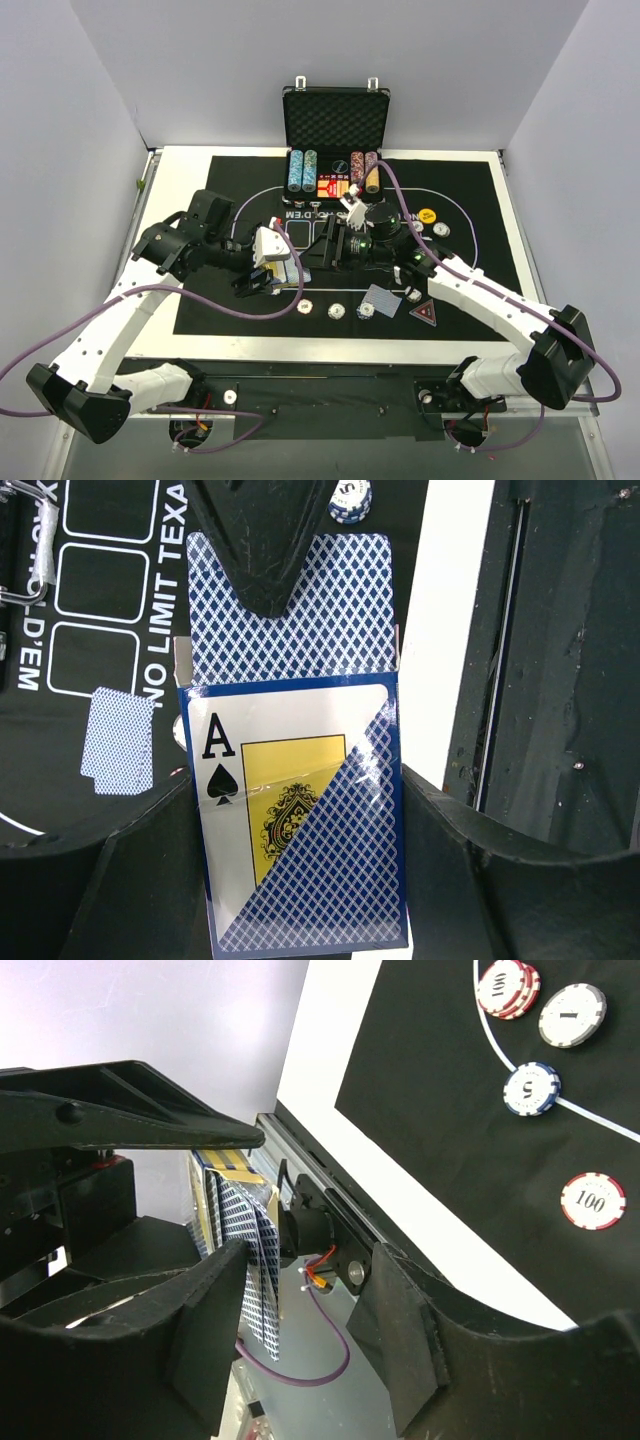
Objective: Distribute texas hold em gaming equipment
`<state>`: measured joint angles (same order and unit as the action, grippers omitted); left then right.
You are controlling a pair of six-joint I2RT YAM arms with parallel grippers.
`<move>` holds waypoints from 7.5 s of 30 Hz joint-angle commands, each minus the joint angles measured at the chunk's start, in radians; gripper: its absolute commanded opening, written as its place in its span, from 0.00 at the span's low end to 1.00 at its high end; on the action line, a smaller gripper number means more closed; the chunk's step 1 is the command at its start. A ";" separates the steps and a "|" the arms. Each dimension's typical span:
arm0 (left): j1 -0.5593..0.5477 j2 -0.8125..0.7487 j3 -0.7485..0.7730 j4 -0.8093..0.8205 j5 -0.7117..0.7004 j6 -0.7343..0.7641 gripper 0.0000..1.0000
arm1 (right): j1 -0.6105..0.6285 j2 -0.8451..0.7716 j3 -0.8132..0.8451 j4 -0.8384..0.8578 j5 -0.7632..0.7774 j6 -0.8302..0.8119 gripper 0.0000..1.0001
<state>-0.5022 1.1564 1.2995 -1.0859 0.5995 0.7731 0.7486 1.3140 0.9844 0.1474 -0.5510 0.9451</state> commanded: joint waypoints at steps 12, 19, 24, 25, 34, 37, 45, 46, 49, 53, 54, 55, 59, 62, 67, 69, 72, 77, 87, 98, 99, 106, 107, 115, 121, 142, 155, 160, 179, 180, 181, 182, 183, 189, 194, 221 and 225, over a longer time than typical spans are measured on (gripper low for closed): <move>-0.002 -0.020 0.018 0.046 0.049 -0.003 0.09 | 0.044 -0.004 0.106 -0.091 0.040 -0.086 0.49; -0.002 -0.017 0.030 0.052 0.054 -0.018 0.09 | 0.046 -0.007 0.103 -0.144 0.063 -0.124 0.49; -0.002 -0.021 0.027 0.066 0.062 -0.028 0.08 | 0.023 -0.047 0.076 -0.144 0.069 -0.126 0.47; -0.002 -0.021 0.026 0.070 0.063 -0.029 0.08 | 0.018 -0.051 0.074 -0.144 0.069 -0.126 0.47; -0.002 -0.026 0.026 0.078 0.068 -0.040 0.08 | -0.011 -0.079 0.059 -0.144 0.062 -0.118 0.43; -0.002 -0.029 0.023 0.077 0.066 -0.038 0.08 | -0.021 -0.087 0.053 -0.144 0.062 -0.112 0.42; -0.002 -0.029 0.003 0.067 0.066 -0.040 0.08 | -0.020 -0.127 0.049 -0.117 0.065 -0.098 0.46; -0.002 -0.027 0.001 0.064 0.069 -0.037 0.08 | -0.017 -0.124 0.056 -0.118 0.063 -0.098 0.47; -0.002 -0.026 -0.002 0.064 0.066 -0.037 0.08 | 0.015 -0.092 0.080 -0.123 0.059 -0.109 0.47; -0.002 -0.023 0.006 0.066 0.066 -0.038 0.08 | 0.064 -0.035 0.132 -0.172 0.068 -0.140 0.48; -0.002 -0.024 0.007 0.066 0.068 -0.040 0.08 | 0.073 -0.016 0.141 -0.183 0.071 -0.143 0.48; -0.002 -0.023 0.009 0.066 0.068 -0.040 0.08 | 0.075 -0.010 0.145 -0.186 0.072 -0.144 0.47; -0.002 -0.023 0.014 0.066 0.066 -0.041 0.08 | 0.074 -0.018 0.143 -0.201 0.085 -0.155 0.45; -0.002 -0.024 0.014 0.070 0.066 -0.043 0.08 | 0.049 -0.050 0.126 -0.210 0.088 -0.155 0.43; -0.002 -0.027 0.017 0.076 0.071 -0.051 0.08 | 0.014 -0.082 0.096 -0.218 0.085 -0.155 0.41; -0.002 -0.027 0.020 0.077 0.074 -0.052 0.08 | 0.008 -0.085 0.089 -0.220 0.082 -0.155 0.41; -0.002 -0.027 0.023 0.077 0.071 -0.054 0.08 | 0.003 -0.090 0.086 -0.218 0.082 -0.154 0.41; -0.001 -0.030 0.020 0.075 0.068 -0.049 0.08 | -0.003 -0.104 0.089 -0.218 0.079 -0.144 0.36; -0.001 -0.038 0.015 0.073 0.066 -0.046 0.08 | -0.022 -0.128 0.077 -0.210 0.069 -0.128 0.13; -0.001 -0.043 0.009 0.075 0.066 -0.046 0.07 | -0.066 -0.179 0.056 -0.239 0.057 -0.131 0.12; -0.001 -0.044 0.007 0.076 0.065 -0.046 0.07 | -0.072 -0.180 0.056 -0.243 0.054 -0.132 0.12; 0.001 -0.047 -0.006 0.086 0.066 -0.054 0.07 | -0.146 -0.243 0.056 -0.247 0.003 -0.108 0.09; 0.001 -0.047 -0.008 0.086 0.068 -0.054 0.07 | -0.164 -0.249 0.051 -0.247 -0.009 -0.105 0.08; 0.002 -0.047 -0.013 0.084 0.066 -0.052 0.07 | -0.296 -0.324 -0.016 -0.270 -0.069 -0.098 0.02; 0.004 -0.046 -0.005 0.084 0.069 -0.057 0.07 | -0.439 -0.308 -0.130 -0.353 -0.021 -0.176 0.00; 0.005 -0.049 -0.012 0.096 0.077 -0.067 0.07 | -0.332 -0.226 -0.112 -0.359 0.154 -0.180 0.37; 0.005 -0.047 -0.019 0.104 0.085 -0.083 0.07 | -0.066 -0.173 0.031 -0.071 0.023 -0.034 0.71; 0.005 -0.038 -0.009 0.106 0.091 -0.092 0.07 | -0.002 -0.139 0.049 -0.066 0.022 -0.043 0.71; 0.005 -0.020 0.015 0.113 0.111 -0.116 0.07 | 0.035 -0.033 0.094 -0.120 0.011 -0.083 0.49; 0.005 -0.020 0.015 0.112 0.112 -0.117 0.07 | 0.037 -0.030 0.091 -0.120 0.011 -0.081 0.47; 0.004 -0.020 0.015 0.115 0.112 -0.120 0.07 | 0.037 -0.032 0.088 -0.120 0.010 -0.083 0.46; 0.005 -0.020 0.015 0.115 0.112 -0.120 0.07 | 0.035 -0.035 0.083 -0.121 0.010 -0.081 0.45; 0.005 -0.020 0.015 0.115 0.112 -0.121 0.07 | 0.034 -0.036 0.080 -0.123 0.011 -0.081 0.43; 0.005 -0.027 0.011 0.115 0.106 -0.120 0.07 | 0.006 -0.079 0.042 -0.127 0.020 -0.072 0.40; 0.005 -0.032 0.007 0.118 0.109 -0.120 0.06 | -0.018 -0.105 0.017 -0.120 0.016 -0.058 0.39; 0.008 -0.040 -0.016 0.123 0.092 -0.118 0.06 | -0.117 -0.206 -0.039 -0.060 -0.027 0.034 0.02; 0.010 -0.043 -0.025 0.118 0.094 -0.118 0.06 | -0.153 -0.237 -0.030 -0.072 -0.036 0.031 0.00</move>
<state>-0.4973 1.1427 1.2736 -1.0271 0.6624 0.6613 0.6277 1.1301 0.9497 0.0460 -0.5629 0.9695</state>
